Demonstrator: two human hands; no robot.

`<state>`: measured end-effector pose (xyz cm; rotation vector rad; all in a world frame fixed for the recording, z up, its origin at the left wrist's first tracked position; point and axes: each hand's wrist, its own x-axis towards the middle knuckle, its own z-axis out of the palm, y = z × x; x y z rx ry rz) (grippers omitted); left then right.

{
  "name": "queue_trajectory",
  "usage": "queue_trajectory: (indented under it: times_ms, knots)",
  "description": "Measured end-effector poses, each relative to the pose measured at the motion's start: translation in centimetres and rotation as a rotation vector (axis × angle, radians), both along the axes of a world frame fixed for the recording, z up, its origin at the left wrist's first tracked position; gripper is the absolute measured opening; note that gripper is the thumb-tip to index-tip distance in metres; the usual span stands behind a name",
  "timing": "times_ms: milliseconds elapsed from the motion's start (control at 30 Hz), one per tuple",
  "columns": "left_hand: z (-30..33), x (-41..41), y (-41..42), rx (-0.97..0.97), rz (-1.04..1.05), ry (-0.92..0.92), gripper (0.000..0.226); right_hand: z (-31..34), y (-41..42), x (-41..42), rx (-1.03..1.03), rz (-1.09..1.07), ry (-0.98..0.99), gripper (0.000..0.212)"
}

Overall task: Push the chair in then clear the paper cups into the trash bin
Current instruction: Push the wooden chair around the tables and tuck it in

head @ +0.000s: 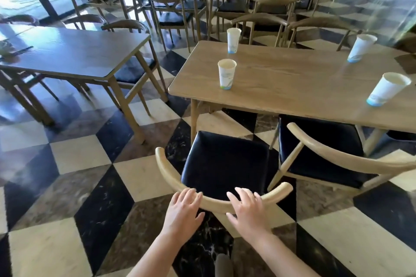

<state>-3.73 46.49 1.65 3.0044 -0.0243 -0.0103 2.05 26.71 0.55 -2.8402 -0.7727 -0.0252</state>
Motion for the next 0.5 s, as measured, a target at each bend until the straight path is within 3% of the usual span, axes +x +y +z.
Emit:
queue_trajectory:
  times_ms: [500]
  knots:
    - [-3.1,4.4,6.0,0.015,-0.284,0.071,0.063,-2.2,2.6,-0.6,-0.096,-0.188,0.163,0.051]
